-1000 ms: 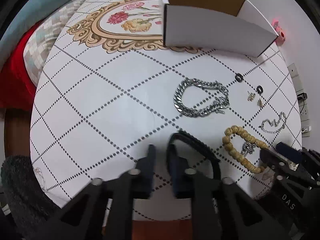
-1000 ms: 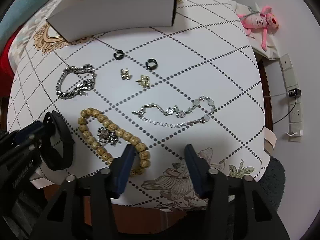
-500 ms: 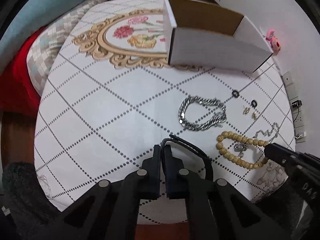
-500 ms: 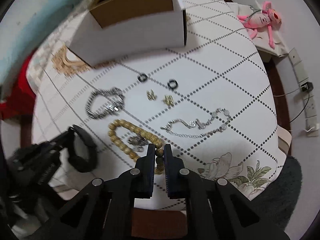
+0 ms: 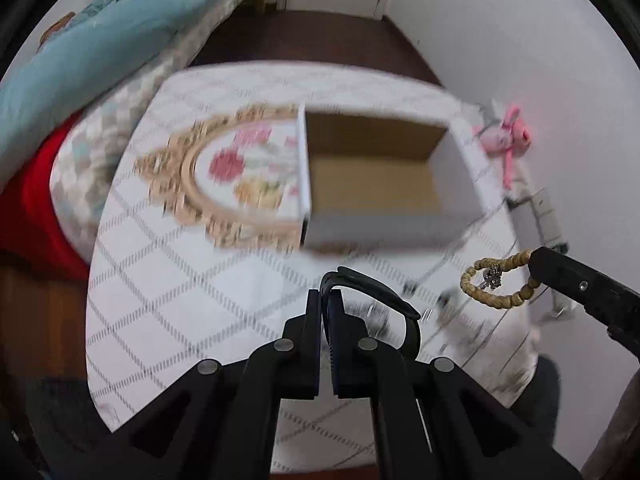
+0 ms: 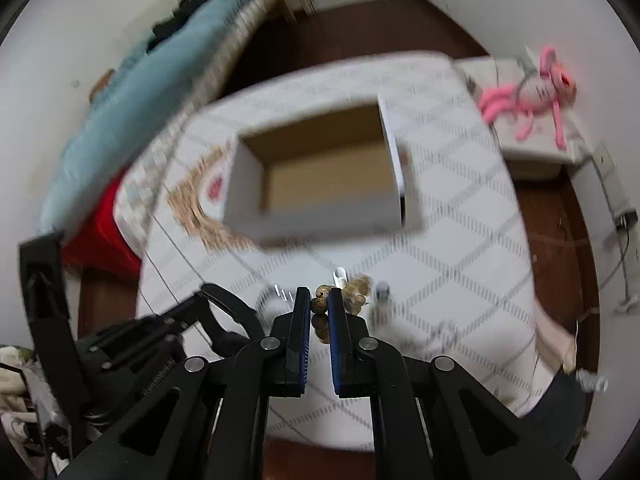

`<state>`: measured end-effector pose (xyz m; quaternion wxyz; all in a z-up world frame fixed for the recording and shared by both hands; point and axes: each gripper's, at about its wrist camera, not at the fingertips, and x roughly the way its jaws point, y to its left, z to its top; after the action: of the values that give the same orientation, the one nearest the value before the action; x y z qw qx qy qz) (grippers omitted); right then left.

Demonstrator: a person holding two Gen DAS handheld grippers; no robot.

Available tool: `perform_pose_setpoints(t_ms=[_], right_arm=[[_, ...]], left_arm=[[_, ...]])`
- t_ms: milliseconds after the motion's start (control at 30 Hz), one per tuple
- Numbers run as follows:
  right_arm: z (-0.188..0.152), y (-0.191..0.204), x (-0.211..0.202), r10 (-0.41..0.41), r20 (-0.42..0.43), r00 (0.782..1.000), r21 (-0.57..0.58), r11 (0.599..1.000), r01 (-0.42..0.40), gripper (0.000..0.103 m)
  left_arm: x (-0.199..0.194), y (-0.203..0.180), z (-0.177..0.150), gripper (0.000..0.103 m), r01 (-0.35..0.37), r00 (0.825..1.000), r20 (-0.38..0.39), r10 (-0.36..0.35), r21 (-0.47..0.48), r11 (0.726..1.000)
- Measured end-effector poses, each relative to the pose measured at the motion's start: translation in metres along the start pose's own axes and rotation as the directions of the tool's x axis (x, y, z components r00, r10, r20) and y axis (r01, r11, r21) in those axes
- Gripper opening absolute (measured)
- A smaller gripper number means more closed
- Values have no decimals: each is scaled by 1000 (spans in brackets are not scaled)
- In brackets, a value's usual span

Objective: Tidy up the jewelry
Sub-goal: 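Carry the bangle and beaded bracelet into the white box and open both tools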

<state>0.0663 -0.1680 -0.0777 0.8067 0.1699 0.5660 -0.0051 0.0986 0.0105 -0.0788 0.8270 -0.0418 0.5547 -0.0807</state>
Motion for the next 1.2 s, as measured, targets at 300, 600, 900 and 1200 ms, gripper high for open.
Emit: perform_pose_setpoints(t_ms=[300, 600, 900, 1200], right_arm=[[103, 11, 3, 36, 69, 997, -24, 999, -34, 9], [145, 6, 74, 30, -16, 999, 0, 1000, -30, 9], [142, -18, 102, -10, -103, 995, 18, 1000, 12, 39], [118, -14, 99, -302, -32, 953, -102, 949, 297, 94]], left_arm=[[21, -3, 95, 1, 37, 999, 17, -37, -2, 999], [77, -1, 139, 10, 20, 994, -104, -19, 8, 1000], [70, 7, 142, 76, -9, 998, -60, 8, -21, 1000], [59, 11, 113, 103, -173, 982, 79, 169, 44, 984]])
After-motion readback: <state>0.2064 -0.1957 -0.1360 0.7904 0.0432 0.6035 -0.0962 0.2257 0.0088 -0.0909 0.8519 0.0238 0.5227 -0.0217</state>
